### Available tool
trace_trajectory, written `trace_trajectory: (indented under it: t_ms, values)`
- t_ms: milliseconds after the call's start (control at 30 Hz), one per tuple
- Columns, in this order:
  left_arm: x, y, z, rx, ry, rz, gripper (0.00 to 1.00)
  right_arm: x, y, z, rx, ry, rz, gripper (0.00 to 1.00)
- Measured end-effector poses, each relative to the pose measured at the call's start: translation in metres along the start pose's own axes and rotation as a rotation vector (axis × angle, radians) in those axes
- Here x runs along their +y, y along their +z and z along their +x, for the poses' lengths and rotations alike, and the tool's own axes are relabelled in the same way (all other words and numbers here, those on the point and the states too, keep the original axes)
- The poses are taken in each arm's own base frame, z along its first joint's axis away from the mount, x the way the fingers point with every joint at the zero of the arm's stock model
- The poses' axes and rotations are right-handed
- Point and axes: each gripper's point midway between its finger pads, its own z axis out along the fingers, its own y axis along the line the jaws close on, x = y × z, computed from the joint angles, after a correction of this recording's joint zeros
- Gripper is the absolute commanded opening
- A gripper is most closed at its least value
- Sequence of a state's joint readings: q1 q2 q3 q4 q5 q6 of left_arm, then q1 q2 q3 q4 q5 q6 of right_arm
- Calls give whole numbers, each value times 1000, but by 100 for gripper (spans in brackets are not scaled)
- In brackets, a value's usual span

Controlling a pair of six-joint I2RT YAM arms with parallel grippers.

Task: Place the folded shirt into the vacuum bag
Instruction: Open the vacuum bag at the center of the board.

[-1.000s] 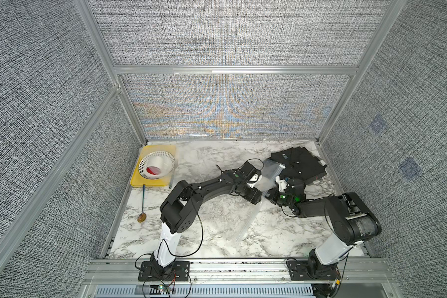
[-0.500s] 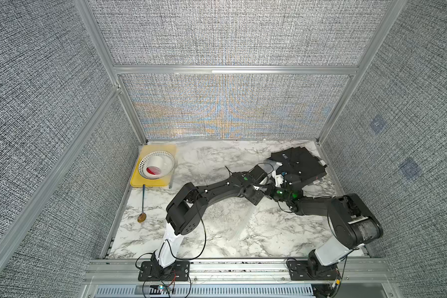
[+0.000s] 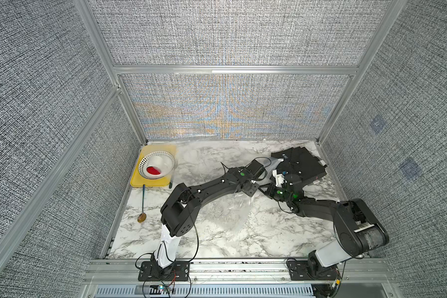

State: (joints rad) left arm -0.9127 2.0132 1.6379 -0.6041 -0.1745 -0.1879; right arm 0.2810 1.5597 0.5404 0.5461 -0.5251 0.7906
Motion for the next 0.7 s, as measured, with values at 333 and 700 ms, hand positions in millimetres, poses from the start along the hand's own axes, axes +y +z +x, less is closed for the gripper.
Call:
trace_trajectory:
  t_ms: [333,700]
  values:
    - [16,0,-5,1,-100,56,9,-9,3,9,29,1,45,0]
    - [81,-80,-46,-132,-115,-254,0,19,18,-17,45,-81,53,0]
